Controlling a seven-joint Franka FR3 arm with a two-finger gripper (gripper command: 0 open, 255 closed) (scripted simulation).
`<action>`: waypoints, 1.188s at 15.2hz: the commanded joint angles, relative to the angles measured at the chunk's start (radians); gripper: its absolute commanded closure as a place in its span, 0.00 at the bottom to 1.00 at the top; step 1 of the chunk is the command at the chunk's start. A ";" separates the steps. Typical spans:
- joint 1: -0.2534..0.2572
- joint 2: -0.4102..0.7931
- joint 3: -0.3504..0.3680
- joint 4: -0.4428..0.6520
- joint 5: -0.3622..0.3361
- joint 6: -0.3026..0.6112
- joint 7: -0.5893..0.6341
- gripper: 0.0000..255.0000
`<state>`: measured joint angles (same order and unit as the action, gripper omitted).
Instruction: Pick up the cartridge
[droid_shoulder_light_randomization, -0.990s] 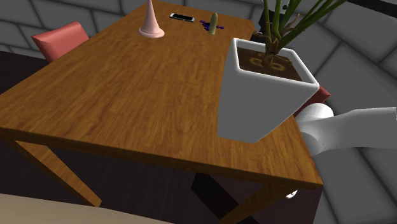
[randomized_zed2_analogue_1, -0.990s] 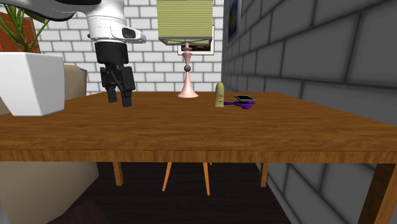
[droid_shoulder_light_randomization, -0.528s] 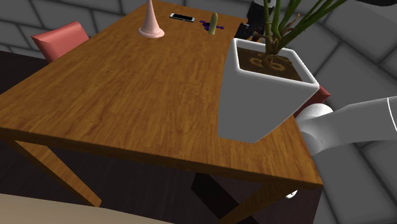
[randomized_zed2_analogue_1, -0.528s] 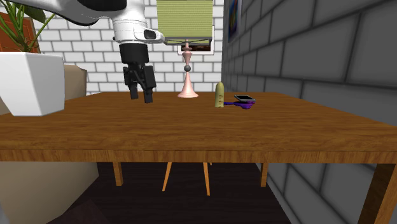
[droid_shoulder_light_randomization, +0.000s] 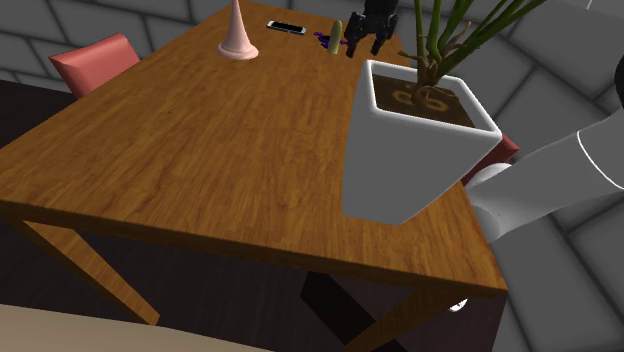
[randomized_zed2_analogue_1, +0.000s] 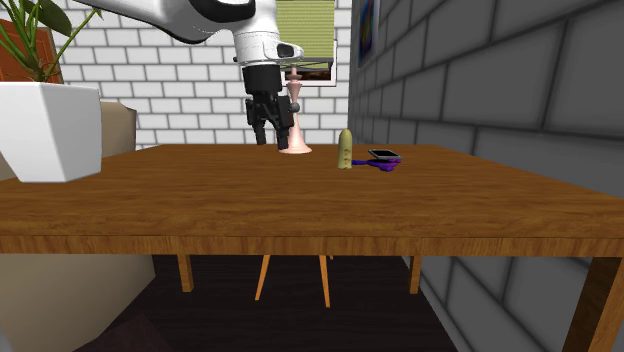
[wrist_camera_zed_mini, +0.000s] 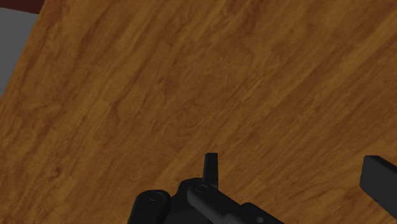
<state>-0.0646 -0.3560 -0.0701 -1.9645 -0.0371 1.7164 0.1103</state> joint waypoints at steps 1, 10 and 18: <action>-0.007 0.066 -0.006 0.063 0.000 0.018 0.015 0.00; -0.043 0.381 -0.046 0.445 0.019 0.015 0.061 0.00; -0.064 0.516 -0.064 0.583 0.037 0.039 0.079 0.00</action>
<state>-0.1287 0.1589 -0.1339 -1.3700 -0.0006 1.7414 0.1884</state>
